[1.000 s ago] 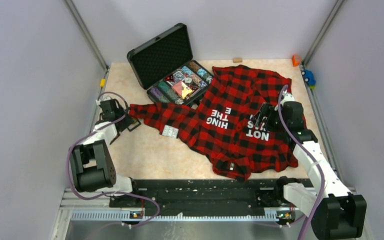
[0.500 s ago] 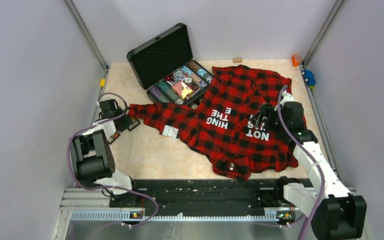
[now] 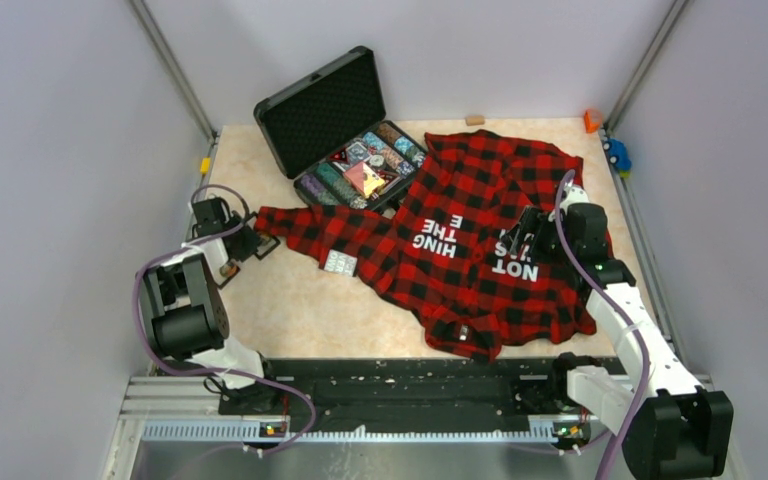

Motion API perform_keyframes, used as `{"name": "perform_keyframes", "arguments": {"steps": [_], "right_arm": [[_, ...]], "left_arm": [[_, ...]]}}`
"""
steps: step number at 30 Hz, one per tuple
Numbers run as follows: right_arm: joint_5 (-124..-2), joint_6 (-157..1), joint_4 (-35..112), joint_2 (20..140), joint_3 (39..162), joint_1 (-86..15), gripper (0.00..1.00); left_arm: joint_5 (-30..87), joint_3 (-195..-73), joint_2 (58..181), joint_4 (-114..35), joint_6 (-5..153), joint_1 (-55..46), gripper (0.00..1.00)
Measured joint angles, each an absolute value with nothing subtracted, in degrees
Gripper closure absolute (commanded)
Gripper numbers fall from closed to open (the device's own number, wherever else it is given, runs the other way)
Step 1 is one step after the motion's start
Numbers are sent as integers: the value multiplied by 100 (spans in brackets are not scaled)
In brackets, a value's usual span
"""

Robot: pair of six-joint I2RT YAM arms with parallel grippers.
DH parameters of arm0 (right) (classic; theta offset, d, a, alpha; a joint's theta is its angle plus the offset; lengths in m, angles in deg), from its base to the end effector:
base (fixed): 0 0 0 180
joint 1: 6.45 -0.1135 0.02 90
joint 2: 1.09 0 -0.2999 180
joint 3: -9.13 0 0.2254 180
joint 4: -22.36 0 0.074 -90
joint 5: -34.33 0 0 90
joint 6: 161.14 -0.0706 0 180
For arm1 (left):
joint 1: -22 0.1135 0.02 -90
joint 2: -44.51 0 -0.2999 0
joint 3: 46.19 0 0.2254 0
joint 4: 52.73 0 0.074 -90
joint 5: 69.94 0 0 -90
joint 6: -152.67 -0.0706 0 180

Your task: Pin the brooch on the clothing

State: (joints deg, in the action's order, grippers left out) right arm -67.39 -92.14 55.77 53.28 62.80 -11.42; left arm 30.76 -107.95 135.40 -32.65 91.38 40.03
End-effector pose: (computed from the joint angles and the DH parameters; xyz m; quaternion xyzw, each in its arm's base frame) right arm 0.1872 0.0307 0.2742 0.0752 0.8769 0.1926 0.4340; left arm 0.3038 0.0851 0.1951 -0.3404 0.8696 -0.1193 0.3373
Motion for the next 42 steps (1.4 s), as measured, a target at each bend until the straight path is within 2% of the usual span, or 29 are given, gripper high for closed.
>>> {"name": "perform_keyframes", "arguments": {"steps": [30,42], "right_arm": [[-6781,-9212,5570,5330,6280,-1142,24],[-6781,-9207,5570,5330,6280,-1142,24]], "left_arm": [[3076,-11029,13857,-3378,9309,4035,64],[3122,-11199,14067,-3398,9424,4038,88]]}}
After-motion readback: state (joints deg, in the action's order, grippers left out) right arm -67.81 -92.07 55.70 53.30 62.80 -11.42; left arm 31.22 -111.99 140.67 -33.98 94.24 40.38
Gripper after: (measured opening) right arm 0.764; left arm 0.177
